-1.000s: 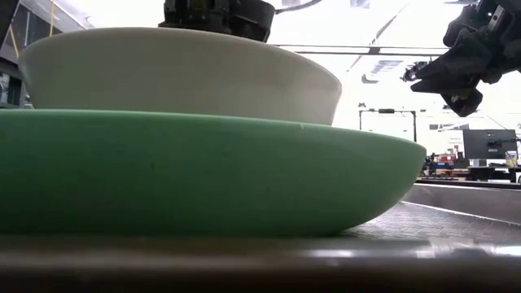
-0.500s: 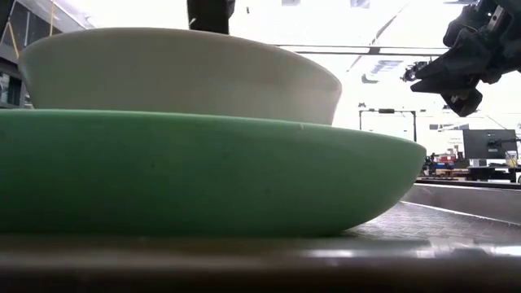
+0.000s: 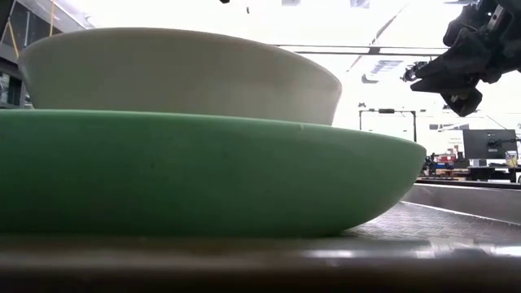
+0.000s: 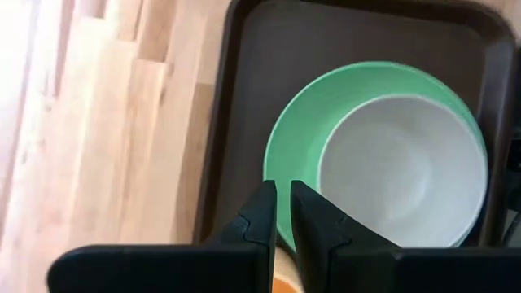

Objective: Set up tray
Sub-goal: Put the red table napkin to the right of the green plate on the brown serving tray

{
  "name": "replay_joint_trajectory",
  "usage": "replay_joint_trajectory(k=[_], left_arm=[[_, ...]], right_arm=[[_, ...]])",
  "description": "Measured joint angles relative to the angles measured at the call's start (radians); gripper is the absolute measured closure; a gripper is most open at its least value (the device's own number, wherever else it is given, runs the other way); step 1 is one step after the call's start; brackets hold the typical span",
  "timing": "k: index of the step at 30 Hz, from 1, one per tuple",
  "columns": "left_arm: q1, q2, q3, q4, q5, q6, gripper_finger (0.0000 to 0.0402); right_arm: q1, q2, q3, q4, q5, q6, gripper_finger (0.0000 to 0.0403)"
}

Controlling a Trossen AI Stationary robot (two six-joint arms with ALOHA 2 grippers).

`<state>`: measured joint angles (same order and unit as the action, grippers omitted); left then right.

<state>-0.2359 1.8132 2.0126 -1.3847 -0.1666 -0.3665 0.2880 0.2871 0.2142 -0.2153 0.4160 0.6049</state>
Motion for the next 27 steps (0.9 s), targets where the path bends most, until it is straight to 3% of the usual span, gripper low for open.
replay_joint_trajectory(k=[14,27], left_arm=[[-0.002,-0.062,0.032,-0.080,-0.066,0.004,0.0332],[-0.114,-0.209,0.031,-0.085,-0.199,0.004,0.0332]], right_arm=[[0.000,0.000,0.000,-0.001,0.000,-0.002,0.0320],[0.000,0.001,0.000,0.003,0.001,-0.002,0.0320]])
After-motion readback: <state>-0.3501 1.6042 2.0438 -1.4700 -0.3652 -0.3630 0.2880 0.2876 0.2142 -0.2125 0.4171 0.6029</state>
